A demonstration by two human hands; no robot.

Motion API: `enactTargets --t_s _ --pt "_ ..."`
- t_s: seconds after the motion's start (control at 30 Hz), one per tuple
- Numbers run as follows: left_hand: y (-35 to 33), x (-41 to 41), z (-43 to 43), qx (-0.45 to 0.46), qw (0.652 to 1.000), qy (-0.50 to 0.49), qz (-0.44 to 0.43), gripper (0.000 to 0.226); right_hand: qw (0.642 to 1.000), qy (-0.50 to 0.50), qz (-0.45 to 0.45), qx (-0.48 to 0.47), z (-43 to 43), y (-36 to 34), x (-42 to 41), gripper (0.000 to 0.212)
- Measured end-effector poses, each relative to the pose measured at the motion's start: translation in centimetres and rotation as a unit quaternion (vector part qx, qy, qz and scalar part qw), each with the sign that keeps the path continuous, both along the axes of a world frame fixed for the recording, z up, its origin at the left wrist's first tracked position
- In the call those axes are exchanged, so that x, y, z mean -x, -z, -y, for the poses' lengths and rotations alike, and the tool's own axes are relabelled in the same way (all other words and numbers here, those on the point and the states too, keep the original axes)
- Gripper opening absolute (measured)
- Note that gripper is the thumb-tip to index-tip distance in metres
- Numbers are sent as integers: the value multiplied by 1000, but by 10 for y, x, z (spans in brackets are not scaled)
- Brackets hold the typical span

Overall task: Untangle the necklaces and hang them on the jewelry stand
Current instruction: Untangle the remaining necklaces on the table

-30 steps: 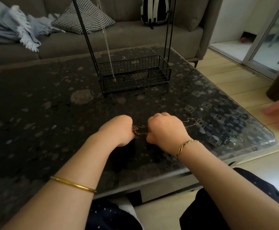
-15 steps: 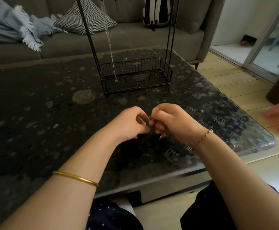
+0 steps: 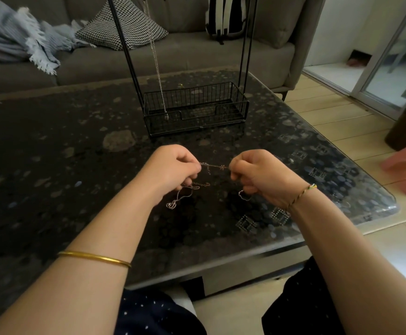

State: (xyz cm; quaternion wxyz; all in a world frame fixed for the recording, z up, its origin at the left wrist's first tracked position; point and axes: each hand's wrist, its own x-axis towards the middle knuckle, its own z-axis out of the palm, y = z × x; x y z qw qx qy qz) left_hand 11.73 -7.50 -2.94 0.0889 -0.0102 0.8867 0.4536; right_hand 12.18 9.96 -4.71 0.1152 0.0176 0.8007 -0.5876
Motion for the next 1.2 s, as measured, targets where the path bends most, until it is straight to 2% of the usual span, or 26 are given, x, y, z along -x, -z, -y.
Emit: enactTargets --t_s 0.17,0.27,0.37,0.43,0.53,0.63,0.93,1.13,1.2 --pt "-4 -1 4 23 998 -29 -43 18 996 -24 -38 -78 -1 -2 -1 8" --pt "-3 -2 7 48 998 -19 -38 21 994 -12 -78 -81 0 -2 -2 9" --pt "-2 -2 11 80 996 -14 -26 23 995 51 -85 -24 1 -3 -1 11" --pt "0 -2 13 97 995 -12 -13 23 992 93 -66 51 1 -5 -1 18" --pt "0 -2 14 121 993 -12 4 23 971 129 -44 195 2 -9 0 21" --pt "0 0 14 145 989 -12 23 23 948 137 -33 284 2 -13 1 18" --pt "8 2 15 186 980 -61 36 24 930 174 -52 318 -7 -15 0 26" --pt "4 5 12 214 974 -52 58 6 908 197 -80 361 -16 -16 -2 25" --pt "3 6 11 225 971 -56 58 8 901 212 -90 368 -19 -17 -3 27"
